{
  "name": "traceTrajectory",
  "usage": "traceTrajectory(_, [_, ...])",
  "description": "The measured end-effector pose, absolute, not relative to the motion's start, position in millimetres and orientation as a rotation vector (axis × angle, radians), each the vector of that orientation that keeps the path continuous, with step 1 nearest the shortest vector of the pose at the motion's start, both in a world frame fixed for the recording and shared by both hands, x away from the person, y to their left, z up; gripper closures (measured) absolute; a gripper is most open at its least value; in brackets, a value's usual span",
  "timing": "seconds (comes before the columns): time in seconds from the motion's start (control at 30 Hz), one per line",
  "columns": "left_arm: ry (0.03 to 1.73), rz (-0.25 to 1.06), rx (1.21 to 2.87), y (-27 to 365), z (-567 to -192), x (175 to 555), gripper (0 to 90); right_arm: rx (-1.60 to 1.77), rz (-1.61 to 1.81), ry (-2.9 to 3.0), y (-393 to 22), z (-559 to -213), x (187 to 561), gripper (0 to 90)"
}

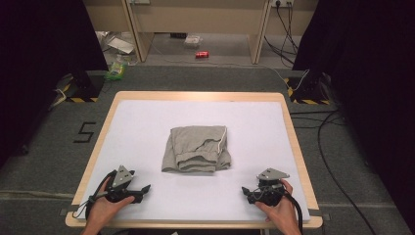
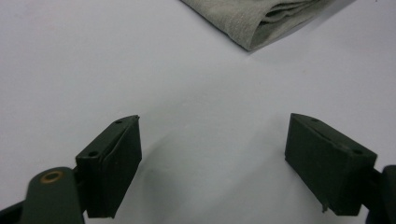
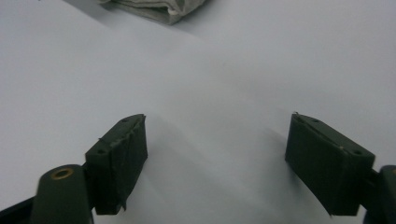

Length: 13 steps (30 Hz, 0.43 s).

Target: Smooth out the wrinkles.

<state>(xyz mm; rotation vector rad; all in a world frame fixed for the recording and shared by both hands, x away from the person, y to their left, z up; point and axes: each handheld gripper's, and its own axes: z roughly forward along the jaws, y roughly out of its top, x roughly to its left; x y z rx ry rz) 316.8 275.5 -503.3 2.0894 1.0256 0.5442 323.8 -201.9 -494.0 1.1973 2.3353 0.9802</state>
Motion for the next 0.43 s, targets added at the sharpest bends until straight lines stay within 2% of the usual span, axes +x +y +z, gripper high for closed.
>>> traceTrajectory(0.13, [1.063,0.468,2.072,279.8,-504.2,322.1,16.6,1.169,0.987,2.332,-199.8,-497.2,321.5,15.4])
traceTrajectory(0.43, [1.063,0.467,2.073,279.7,-504.4,322.3,16.3,1.168,0.996,2.324,-200.1,-498.2,320.5,15.4])
